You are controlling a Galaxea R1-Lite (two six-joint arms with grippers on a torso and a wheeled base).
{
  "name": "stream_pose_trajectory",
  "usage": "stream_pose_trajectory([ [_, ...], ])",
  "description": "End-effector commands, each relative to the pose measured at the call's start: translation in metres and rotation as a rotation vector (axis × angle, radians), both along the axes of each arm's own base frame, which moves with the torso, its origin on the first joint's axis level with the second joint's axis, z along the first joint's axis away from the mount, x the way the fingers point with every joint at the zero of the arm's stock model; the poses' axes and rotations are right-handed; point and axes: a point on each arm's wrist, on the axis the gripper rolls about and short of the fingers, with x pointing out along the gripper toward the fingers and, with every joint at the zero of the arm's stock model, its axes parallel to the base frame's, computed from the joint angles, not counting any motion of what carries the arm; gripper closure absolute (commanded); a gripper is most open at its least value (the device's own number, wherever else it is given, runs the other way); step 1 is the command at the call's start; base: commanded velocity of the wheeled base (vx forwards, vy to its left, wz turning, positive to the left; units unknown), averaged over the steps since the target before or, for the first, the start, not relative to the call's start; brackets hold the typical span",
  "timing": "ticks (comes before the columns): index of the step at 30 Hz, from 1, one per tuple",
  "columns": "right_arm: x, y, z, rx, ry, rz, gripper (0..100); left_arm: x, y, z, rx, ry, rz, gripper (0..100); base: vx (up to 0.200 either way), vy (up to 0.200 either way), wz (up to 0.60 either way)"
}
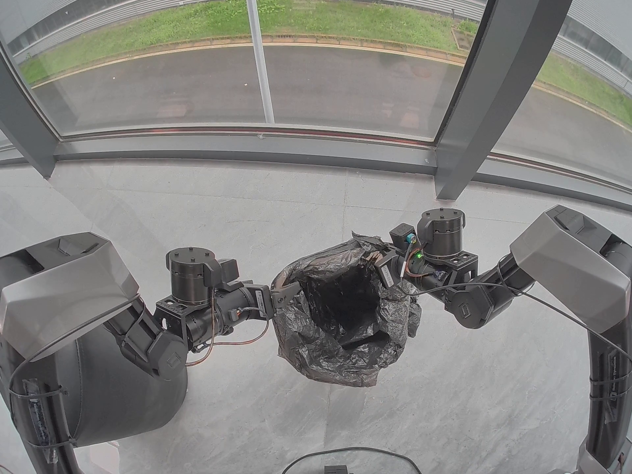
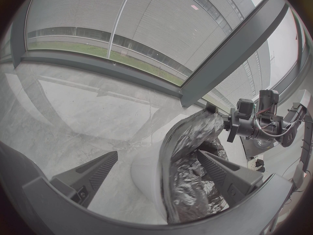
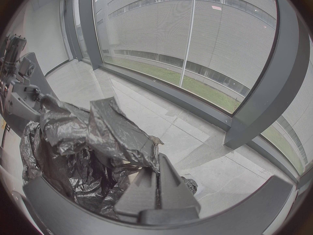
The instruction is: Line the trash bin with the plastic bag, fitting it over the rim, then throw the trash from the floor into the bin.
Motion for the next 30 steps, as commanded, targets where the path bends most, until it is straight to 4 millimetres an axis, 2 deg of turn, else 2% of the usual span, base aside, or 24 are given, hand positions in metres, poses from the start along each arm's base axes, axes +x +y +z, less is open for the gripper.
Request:
stream_pose_trajectory([
  [1, 0.000, 0.000, 0.001, 0.002, -0.006, 0.000, 100, -0.010, -0.003, 0.020, -0.013, -0.050, 0.000, 0, 0.000, 0.000, 0.00],
  [7, -0.002, 0.001, 0.001, 0.003, -0.004, 0.005, 100, -0.005, -0.008, 0.029, -0.013, -0.090, 0.047, 0, 0.000, 0.000, 0.00],
  [14, -0.002, 0.001, -0.001, 0.003, -0.001, 0.004, 100, 0.023, -0.009, 0.006, 0.013, -0.087, 0.113, 0, 0.000, 0.000, 0.00],
  [18, -0.002, 0.002, 0.001, 0.007, -0.004, 0.005, 100, 0.028, -0.007, -0.002, 0.040, -0.091, 0.109, 0, 0.000, 0.000, 0.00],
  [21, -0.001, 0.001, 0.001, 0.007, -0.004, 0.004, 100, 0.026, -0.007, 0.002, 0.030, -0.094, 0.111, 0, 0.000, 0.000, 0.00],
  [30, -0.001, 0.001, 0.000, 0.006, -0.003, 0.004, 100, 0.009, -0.005, 0.031, -0.006, -0.152, 0.109, 0, 0.000, 0.000, 0.00],
])
